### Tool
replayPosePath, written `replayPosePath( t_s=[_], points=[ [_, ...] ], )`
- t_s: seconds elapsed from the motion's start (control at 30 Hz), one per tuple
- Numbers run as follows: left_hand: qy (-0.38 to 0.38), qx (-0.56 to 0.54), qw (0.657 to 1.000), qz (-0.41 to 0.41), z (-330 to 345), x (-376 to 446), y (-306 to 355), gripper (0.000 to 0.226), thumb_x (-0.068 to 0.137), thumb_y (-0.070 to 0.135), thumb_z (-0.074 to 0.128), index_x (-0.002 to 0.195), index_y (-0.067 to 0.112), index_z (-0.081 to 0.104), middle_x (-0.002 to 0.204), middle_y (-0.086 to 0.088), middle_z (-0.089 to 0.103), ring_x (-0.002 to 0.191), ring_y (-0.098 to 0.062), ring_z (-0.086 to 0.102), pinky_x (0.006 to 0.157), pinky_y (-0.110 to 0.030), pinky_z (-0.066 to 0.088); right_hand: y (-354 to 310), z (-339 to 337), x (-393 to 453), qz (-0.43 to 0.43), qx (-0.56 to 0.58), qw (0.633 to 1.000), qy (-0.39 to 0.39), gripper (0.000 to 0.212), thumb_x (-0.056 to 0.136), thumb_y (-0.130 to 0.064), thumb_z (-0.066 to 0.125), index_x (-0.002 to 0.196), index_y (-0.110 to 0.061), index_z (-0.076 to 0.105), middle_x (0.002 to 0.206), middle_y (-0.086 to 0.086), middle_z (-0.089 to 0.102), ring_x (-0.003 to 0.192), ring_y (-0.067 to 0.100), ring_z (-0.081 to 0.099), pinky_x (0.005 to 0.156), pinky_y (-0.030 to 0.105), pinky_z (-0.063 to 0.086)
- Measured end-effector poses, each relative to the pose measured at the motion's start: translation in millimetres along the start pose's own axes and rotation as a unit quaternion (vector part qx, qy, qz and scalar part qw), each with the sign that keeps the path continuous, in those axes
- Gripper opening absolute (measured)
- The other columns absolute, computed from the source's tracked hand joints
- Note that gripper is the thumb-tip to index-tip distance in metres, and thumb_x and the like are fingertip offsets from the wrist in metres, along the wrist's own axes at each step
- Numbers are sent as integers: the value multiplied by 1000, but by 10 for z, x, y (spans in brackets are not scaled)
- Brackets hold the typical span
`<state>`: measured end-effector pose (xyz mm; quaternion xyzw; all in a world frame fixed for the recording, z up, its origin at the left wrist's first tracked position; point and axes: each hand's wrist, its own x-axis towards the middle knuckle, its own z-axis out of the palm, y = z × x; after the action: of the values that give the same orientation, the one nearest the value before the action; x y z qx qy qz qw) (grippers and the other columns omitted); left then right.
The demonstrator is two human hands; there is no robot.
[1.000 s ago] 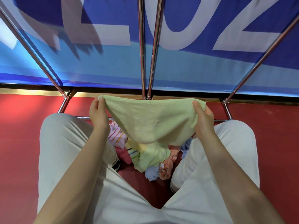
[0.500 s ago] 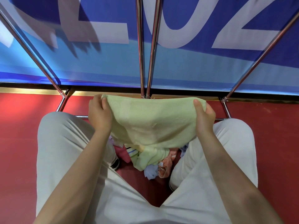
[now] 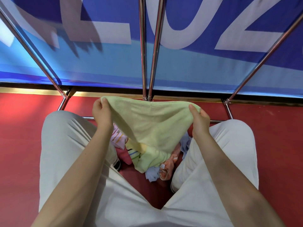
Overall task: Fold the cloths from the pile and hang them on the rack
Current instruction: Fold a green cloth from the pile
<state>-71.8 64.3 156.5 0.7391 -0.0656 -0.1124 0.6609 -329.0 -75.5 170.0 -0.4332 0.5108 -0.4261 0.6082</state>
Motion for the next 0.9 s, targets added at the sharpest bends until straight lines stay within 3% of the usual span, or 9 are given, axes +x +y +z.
replayPosePath(
  t_s=[0.17,0.23,0.3,0.37,0.5,0.57,0.67,0.77,0.9],
  points=[
    [-24,-41,986,-158,95,-138,-44,33,99,21,45,66,19,46,66,3,40,61,-12,36,58,-29,32,202,107,73,91,-3,995,31,8,87,-18,69,81,-13,68,90,9,66,82,21,60,75,34,50],
    [-20,-63,975,-212,138,-203,-68,33,96,21,50,64,21,45,66,1,41,64,-17,37,63,-31,33,268,160,91,114,-19,993,38,13,87,-18,68,86,-5,67,92,11,64,81,22,58,74,34,48],
    [-26,-87,966,-240,189,-295,-57,30,93,21,54,65,21,45,68,-1,42,69,-18,39,64,-32,33,293,232,69,119,-32,992,33,8,87,-19,68,81,-14,67,96,10,68,87,24,63,82,37,51],
    [-53,-78,966,-241,251,-387,-58,25,88,26,56,65,22,47,75,-4,47,77,-19,44,70,-34,37,291,319,18,116,-42,992,15,10,87,-19,67,78,-21,67,90,6,69,87,24,64,83,37,52],
    [-154,-66,971,-172,370,-698,55,13,94,20,51,83,13,57,84,-9,49,79,-20,43,72,-33,36,260,499,-156,75,-69,993,-62,13,89,-13,60,77,-15,64,78,7,59,75,22,54,68,31,43],
    [-191,-46,971,-138,436,-845,82,12,96,17,50,90,11,58,83,-11,51,77,-19,44,70,-32,37,244,571,-240,42,-106,989,-96,9,91,-13,56,86,-10,62,74,4,55,67,20,52,59,23,43],
    [-215,-31,968,-123,525,-984,84,16,97,19,51,85,14,61,82,-10,56,77,-19,49,72,-33,40,221,662,-351,-24,-149,983,-107,15,91,-7,52,106,-8,57,79,-7,53,61,1,51,48,9,39],
    [-218,-49,965,-134,586,-1051,98,15,97,18,52,86,16,62,86,-10,61,80,-20,54,77,-36,44,226,715,-401,-65,-140,980,-122,31,89,-4,52,116,-18,55,92,-17,57,70,-8,57,64,13,47],
    [-221,-86,958,-162,620,-1066,120,14,98,17,51,95,13,64,97,-11,66,88,-22,60,83,-38,49,216,726,-381,-75,-145,977,-134,18,89,-8,54,103,-16,64,95,-6,66,86,9,63,80,35,53]
  ],
)
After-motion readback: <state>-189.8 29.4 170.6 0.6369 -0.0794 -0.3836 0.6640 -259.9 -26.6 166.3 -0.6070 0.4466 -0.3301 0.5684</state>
